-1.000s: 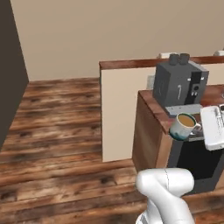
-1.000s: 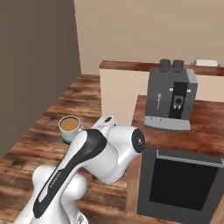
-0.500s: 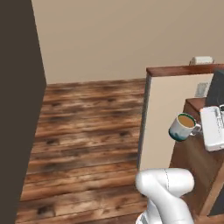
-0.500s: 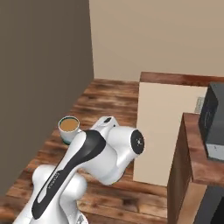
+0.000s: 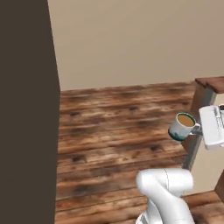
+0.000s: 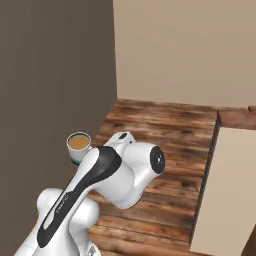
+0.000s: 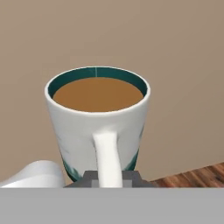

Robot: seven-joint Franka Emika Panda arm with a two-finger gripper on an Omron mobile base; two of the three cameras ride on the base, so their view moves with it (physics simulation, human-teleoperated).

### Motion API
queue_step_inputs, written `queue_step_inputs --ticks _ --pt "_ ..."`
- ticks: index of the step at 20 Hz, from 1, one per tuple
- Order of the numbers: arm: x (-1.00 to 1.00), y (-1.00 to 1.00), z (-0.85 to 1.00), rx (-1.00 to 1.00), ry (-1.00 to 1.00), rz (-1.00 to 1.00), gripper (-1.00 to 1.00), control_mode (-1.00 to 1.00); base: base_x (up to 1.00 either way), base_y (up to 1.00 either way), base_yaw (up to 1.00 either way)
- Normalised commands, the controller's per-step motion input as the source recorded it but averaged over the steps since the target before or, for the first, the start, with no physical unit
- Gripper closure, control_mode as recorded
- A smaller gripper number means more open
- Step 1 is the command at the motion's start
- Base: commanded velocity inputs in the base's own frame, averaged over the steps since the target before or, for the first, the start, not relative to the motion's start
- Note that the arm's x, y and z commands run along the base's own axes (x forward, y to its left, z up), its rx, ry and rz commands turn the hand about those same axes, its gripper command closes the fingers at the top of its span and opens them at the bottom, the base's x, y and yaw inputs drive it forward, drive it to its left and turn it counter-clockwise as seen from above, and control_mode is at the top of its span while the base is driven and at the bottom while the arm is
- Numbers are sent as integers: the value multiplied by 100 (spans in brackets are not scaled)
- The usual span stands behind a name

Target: Pick up the brewed coffee from the coffee machine and place it next to the breakfast plate on the dining counter.

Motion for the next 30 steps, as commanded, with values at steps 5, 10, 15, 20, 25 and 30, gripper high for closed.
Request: queue_step_inputs --ticks 5,10,15,20,25,30 --pt "0 0 0 0 0 0 100 100 100 36 -21" --pt "0 0 0 0 0 0 100 100 100 11 -30" --pt "0 0 0 0 0 0 100 100 100 0 -38" --pt "0 0 0 0 0 0 100 100 100 0 -47" --pt "0 0 0 0 0 0 100 100 100 4 -53" --pt "0 0 0 0 0 0 100 100 100 14 -56"
